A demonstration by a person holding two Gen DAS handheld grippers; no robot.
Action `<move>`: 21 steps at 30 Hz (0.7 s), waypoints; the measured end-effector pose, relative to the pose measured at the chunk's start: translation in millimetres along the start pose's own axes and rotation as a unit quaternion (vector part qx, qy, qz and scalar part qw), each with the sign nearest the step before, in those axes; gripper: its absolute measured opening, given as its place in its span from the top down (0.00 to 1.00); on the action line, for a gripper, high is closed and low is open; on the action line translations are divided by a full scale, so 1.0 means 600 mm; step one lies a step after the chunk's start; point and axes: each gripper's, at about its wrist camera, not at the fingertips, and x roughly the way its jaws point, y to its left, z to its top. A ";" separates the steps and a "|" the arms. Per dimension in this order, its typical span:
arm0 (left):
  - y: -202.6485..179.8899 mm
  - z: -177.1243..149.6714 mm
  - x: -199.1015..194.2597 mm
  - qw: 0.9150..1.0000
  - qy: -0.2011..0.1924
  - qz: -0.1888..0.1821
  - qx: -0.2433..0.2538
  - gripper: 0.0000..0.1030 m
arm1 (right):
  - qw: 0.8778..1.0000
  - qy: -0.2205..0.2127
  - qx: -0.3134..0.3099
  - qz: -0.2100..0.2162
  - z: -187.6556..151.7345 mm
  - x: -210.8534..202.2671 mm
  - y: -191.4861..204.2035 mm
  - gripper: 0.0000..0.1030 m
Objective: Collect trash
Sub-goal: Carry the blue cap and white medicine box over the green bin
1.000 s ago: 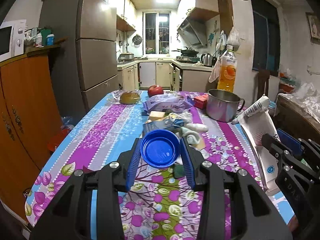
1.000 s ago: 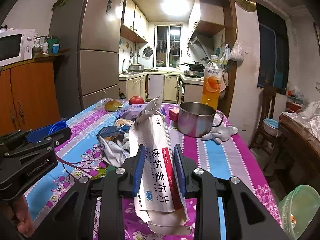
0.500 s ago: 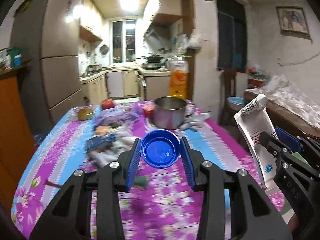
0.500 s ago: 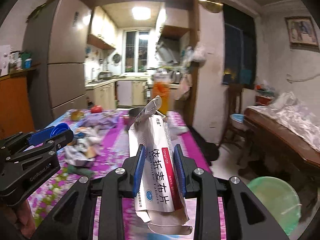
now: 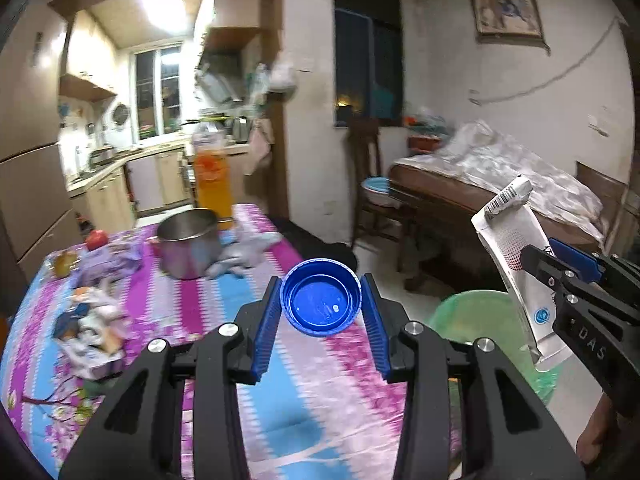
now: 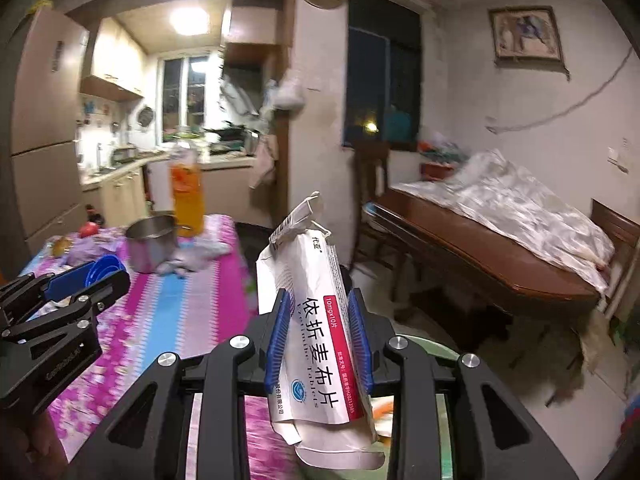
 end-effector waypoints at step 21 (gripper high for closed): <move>-0.188 -0.045 0.145 0.988 0.112 -0.095 0.039 0.63 | 0.982 0.185 0.016 -0.040 -0.064 0.182 -0.266 0.70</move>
